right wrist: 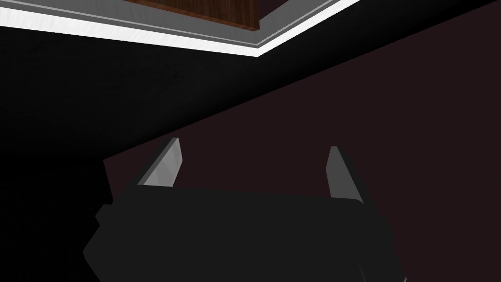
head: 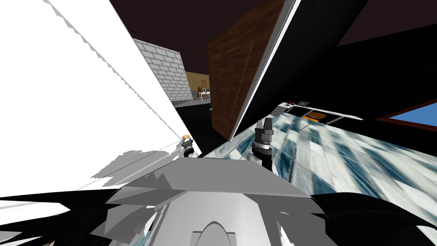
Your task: Push the door open
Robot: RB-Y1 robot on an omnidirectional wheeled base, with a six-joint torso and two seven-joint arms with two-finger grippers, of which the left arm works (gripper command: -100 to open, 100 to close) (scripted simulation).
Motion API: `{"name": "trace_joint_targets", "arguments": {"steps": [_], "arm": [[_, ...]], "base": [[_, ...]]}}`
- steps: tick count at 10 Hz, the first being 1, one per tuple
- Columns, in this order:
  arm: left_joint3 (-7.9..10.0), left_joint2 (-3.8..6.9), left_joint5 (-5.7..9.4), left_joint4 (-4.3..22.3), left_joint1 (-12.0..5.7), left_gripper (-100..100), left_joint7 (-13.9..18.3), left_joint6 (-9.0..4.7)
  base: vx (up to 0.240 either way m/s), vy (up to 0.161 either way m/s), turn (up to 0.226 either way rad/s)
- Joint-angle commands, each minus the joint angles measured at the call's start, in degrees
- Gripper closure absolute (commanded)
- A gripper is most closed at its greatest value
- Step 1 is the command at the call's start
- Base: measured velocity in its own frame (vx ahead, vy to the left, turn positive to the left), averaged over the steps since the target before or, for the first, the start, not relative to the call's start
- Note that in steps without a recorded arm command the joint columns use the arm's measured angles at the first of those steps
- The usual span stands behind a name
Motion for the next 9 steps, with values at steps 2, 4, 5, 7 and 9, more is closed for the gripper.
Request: {"name": "trace_joint_targets", "arguments": {"steps": [2,4,5,7,9], "arm": [[2.79,0.90,1.99,-1.2,1.12,100,-0.5,-1.54],[3.90,0.97,2.91,-1.8,1.82,100,-0.8,-1.77],[4.46,1.01,3.38,-2.2,2.18,100,-1.0,-1.88],[6.18,1.01,4.79,-3.2,3.27,100,-1.6,-2.23],[7.90,0.90,6.22,-4.2,4.36,100,-2.1,-2.58]], "base": [[0.135,0.058,-0.104],[0.152,0.065,-0.067],[0.106,0.042,-0.063],[0.125,0.054,-0.090],[0.140,0.077,-0.094]]}}
